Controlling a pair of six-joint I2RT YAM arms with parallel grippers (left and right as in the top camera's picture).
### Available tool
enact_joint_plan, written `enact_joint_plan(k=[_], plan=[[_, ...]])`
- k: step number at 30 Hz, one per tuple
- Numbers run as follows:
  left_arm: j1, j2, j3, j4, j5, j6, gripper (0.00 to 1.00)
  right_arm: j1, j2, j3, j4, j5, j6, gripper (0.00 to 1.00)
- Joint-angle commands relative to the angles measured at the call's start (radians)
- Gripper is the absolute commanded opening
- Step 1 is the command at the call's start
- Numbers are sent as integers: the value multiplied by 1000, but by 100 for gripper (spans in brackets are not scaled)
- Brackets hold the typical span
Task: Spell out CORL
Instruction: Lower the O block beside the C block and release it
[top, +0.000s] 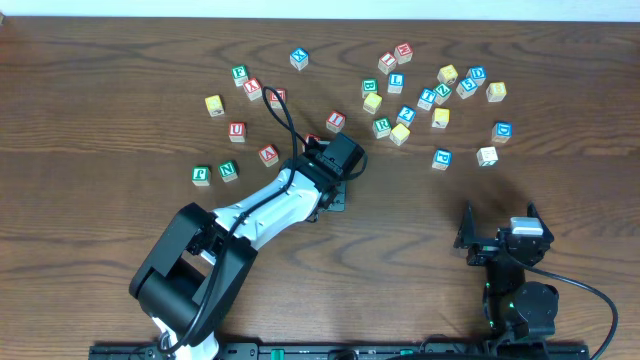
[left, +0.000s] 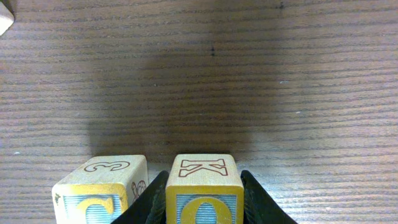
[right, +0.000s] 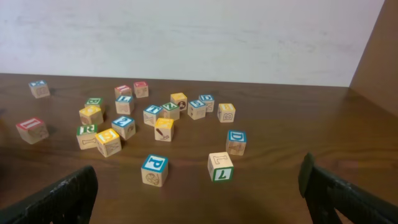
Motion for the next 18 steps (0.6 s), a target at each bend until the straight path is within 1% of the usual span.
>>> enact_joint_plan(k=[1, 18], plan=[[0, 4, -17, -8, -26, 10, 7, -3, 5, -1, -4, -6, -8, 99], [-16, 7, -21, -18, -26, 9, 7, -3, 5, -1, -4, -6, -8, 99]])
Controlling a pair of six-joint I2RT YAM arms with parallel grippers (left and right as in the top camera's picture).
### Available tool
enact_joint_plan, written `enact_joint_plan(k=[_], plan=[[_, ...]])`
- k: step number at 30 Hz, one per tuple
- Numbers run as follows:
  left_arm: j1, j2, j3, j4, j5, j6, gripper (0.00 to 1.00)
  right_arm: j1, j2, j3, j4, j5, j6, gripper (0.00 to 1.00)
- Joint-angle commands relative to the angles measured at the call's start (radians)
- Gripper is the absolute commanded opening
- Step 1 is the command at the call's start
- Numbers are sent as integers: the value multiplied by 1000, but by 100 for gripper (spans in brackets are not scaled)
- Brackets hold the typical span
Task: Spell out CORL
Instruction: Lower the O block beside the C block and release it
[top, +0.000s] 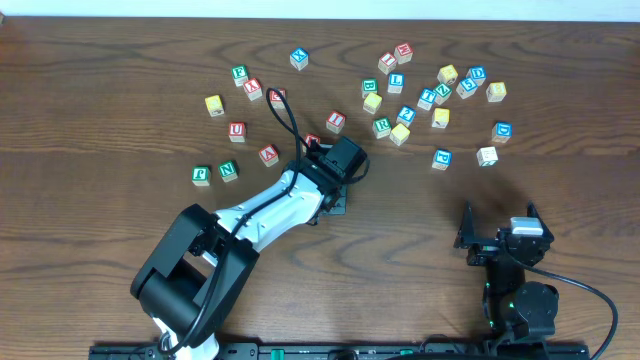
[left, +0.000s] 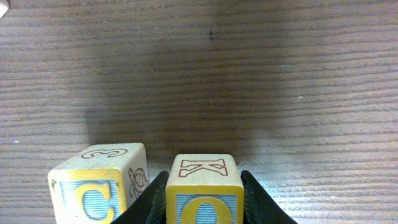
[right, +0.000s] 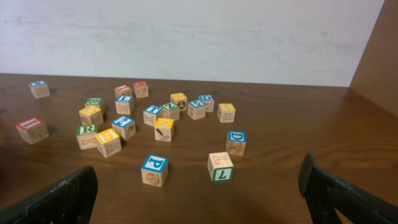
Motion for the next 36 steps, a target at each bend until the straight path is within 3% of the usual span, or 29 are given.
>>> enact_joint_plan(k=[1, 14, 18, 26, 29, 36], plan=[[0, 8, -30, 17, -16, 9, 7, -3, 5, -1, -4, -6, -8, 99], [0, 9, -52, 50, -16, 9, 7, -3, 5, -1, -4, -6, -8, 99], [0, 8, -52, 50, -16, 9, 22, -3, 5, -1, -4, -6, -8, 99], [0, 8, -52, 49, -16, 10, 35, -3, 5, -1, -4, -6, -8, 99], [0, 7, -52, 49, -16, 10, 46, -3, 5, -1, -4, -6, -8, 99], [0, 7, -51, 49, -16, 10, 46, -3, 5, -1, -4, -6, -8, 99]])
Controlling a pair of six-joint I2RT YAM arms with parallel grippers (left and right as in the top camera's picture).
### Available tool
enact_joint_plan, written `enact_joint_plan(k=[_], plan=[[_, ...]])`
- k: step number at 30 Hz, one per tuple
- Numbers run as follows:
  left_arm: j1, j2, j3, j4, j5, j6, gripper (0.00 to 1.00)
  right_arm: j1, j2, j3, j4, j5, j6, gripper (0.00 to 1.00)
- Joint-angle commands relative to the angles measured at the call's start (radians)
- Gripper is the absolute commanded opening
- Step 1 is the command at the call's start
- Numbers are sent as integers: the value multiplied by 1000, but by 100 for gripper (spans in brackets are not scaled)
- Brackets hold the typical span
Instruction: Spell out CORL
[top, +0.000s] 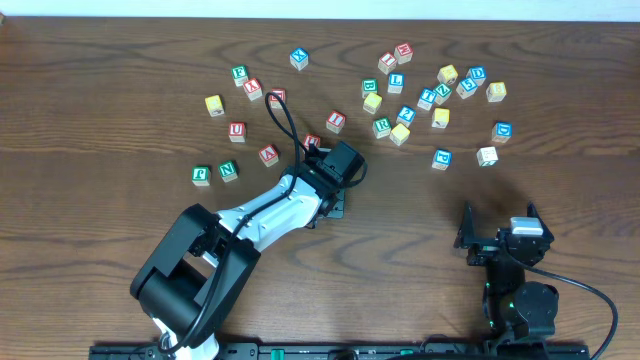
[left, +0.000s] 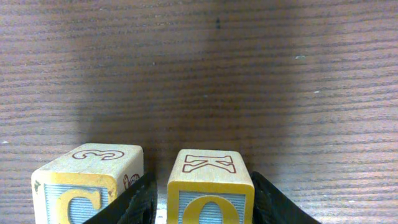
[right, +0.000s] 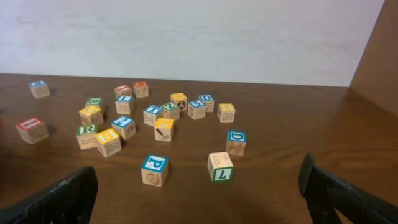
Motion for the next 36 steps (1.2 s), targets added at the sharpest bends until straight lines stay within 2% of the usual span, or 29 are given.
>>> enact_joint_plan(k=[1, 24, 31, 36], plan=[[0, 9, -5, -2, -12, 6, 46, -3, 5, -1, -4, -6, -8, 99], [0, -90, -2, -1, -12, 29, 46, -3, 5, -1, -4, -6, -8, 99], [0, -167, -2, -2, -12, 30, 47, -3, 5, -1, -4, -6, -8, 99], [0, -281, -2, -3, -13, 83, 54, -3, 5, -1, -4, -6, -8, 99]])
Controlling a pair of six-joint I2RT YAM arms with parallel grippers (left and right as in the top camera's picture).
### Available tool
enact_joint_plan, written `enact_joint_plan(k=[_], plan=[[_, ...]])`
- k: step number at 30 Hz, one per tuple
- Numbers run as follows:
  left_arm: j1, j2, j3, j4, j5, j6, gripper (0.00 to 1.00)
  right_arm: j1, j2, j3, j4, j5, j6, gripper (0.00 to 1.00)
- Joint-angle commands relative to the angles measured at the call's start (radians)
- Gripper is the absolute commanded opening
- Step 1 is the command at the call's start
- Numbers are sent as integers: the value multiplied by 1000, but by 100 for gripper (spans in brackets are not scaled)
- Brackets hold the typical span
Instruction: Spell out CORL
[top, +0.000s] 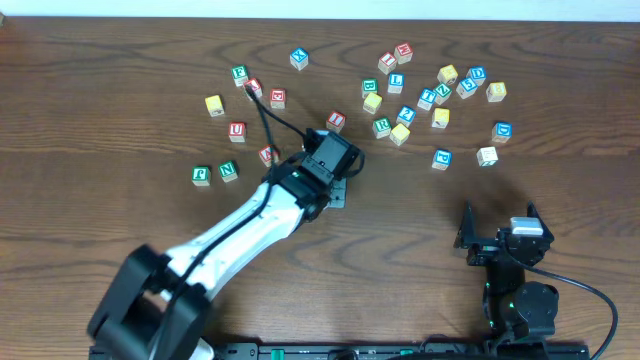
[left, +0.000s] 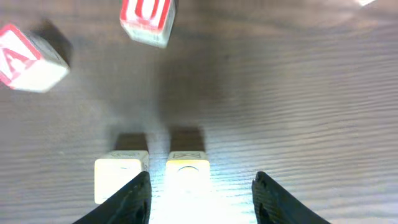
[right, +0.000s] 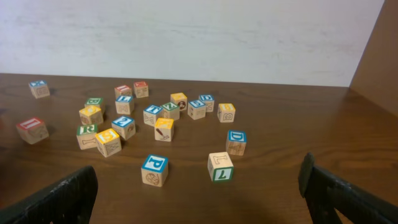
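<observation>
In the left wrist view two pale blocks stand side by side on the table, the C block (left: 121, 180) on the left and the O block (left: 186, 172) on the right, both washed out by glare. High above them my left gripper (left: 202, 202) hangs open and holds nothing. In the overhead view the left gripper (top: 337, 190) covers both blocks. A green R block (top: 381, 126) and a blue L block (top: 397, 82) lie in the cluster at the back right. My right gripper (right: 199, 205) rests open and empty near the front edge.
Red U block (left: 146, 18) and red A block (left: 31, 56) lie just beyond the pair. Several loose letter blocks spread across the back of the table (top: 120, 110). A blue P block (right: 154, 170) and a green-edged L block (right: 221, 167) lie nearest my right gripper.
My left gripper, which stood low with open jaws either side of the O block, is now well above the table. The C and O blocks stay side by side. The right arm is unchanged.
My left gripper was shut on the O block, set down right beside the C block, and it was still so at the second moment. By the third its jaws had opened around the block. Now it hangs above the two standing blocks.
</observation>
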Motion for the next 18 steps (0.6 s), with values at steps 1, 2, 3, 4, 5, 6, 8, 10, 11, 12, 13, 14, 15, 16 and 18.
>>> enact_joint_plan(k=[1, 2, 3, 4, 5, 6, 8, 10, 11, 12, 13, 14, 15, 16, 18], plan=[[0, -91, -2, -3, -13, 60, 56, -3, 5, -1, -4, -6, -8, 99], [1, -113, -2, -5, -13, 78, 59, -3, 5, -1, -4, -6, -8, 99], [1, -122, -2, -5, -13, 90, 60, -3, 5, -1, -4, -6, -8, 99], [1, -151, -2, -8, -13, 118, 62, -3, 5, -1, -4, -6, -8, 99], [1, -164, -2, -10, -13, 129, 63, -3, 5, -1, -4, -6, -8, 99], [1, -179, -2, -13, -13, 141, 64, -3, 5, -1, -4, -6, -8, 99], [1, -210, -2, -24, -13, 167, 67, -3, 5, -1, -4, -6, -8, 99], [3, -228, -2, -31, -13, 181, 69, -3, 5, -1, -4, -6, -8, 99], [12, -247, -2, -39, -13, 181, 70, -3, 5, -1, -4, -6, -8, 99], [20, -257, -2, -46, -13, 181, 70, -3, 5, -1, -4, -6, -8, 99], [34, -272, -1, -56, -13, 181, 70, -3, 5, -1, -4, -6, -8, 99], [50, -285, 0, -67, -13, 181, 70, -3, 5, -1, -4, -6, -8, 99], [77, -306, 4, -85, -12, 181, 70, -3, 5, -1, -4, -6, -8, 99], [97, -322, 7, -98, -12, 187, 71, -3, 5, -1, -4, -6, -8, 99], [142, -357, 13, -123, -12, 209, 70, -3, 5, -1, -4, -6, -8, 99]])
